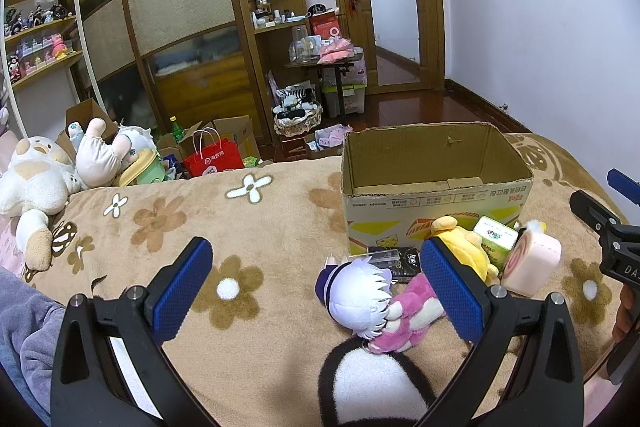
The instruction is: Organize soft objects
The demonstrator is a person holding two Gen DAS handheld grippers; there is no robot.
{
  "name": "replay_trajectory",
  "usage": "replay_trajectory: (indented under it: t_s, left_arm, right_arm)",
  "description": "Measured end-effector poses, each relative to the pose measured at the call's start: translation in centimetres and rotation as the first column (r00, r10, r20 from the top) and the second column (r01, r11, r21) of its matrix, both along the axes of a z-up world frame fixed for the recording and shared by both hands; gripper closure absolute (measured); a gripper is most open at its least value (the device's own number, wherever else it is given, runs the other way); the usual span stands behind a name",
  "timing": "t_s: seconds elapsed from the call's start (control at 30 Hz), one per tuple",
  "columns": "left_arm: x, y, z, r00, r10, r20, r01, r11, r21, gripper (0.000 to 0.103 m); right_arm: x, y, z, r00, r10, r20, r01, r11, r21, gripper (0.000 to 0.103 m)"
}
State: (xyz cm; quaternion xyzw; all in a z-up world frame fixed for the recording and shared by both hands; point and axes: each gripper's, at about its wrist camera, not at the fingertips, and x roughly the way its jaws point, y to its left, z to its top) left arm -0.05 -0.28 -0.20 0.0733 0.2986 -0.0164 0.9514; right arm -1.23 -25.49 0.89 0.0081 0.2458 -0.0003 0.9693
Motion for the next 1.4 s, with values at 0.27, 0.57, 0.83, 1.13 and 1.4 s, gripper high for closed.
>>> replay_trajectory:
  t_s: [0.27, 0.57, 0.83, 1.13, 1.4]
  left_arm:
    - [-0.2, 0.3, -0.4, 1.000, -0.001, -0.011, 0.001, 1.000, -0.001, 0.001]
    - [0.3, 0.0, -0.7, 0.999, -0.025, -0.034, 0.025, 0.999, 0.023, 0.001]
    - [2.2, -0.3, -2.0, 0.992, -0.039, -0.121, 0.039, 0.999, 0.002, 0.001]
    - [6.0, -0.6, -3.6, 0.981, -0.022, -0.192, 0.021, 1.000, -0.011, 0.001]
    - [8.1, -0.5, -5.8, 0.953, -0.034, -0.302, 0.018, 0.998, -0.055, 0.001]
  right_arm:
    - [0.0, 0.0, 0.0, 1.000, 0.000, 0.000, 0.000, 1.000, 0.001, 0.000]
    - [0.1, 0.4, -0.2, 1.000, -0.006, -0.002, 0.006, 1.000, 0.007, 0.000]
    - [0.1, 0.1, -2.1, 1.000, -0.011, -0.029, 0.012, 0.999, 0.031, 0.000]
    - [2.4, -0.8, -2.2, 0.997, -0.009, -0.076, 0.014, 0.997, 0.070, 0.000]
    - [5.0, -0.8, -4.8, 0.966, 0.023, -0.257, 0.006, 0.994, 0.112, 0.000]
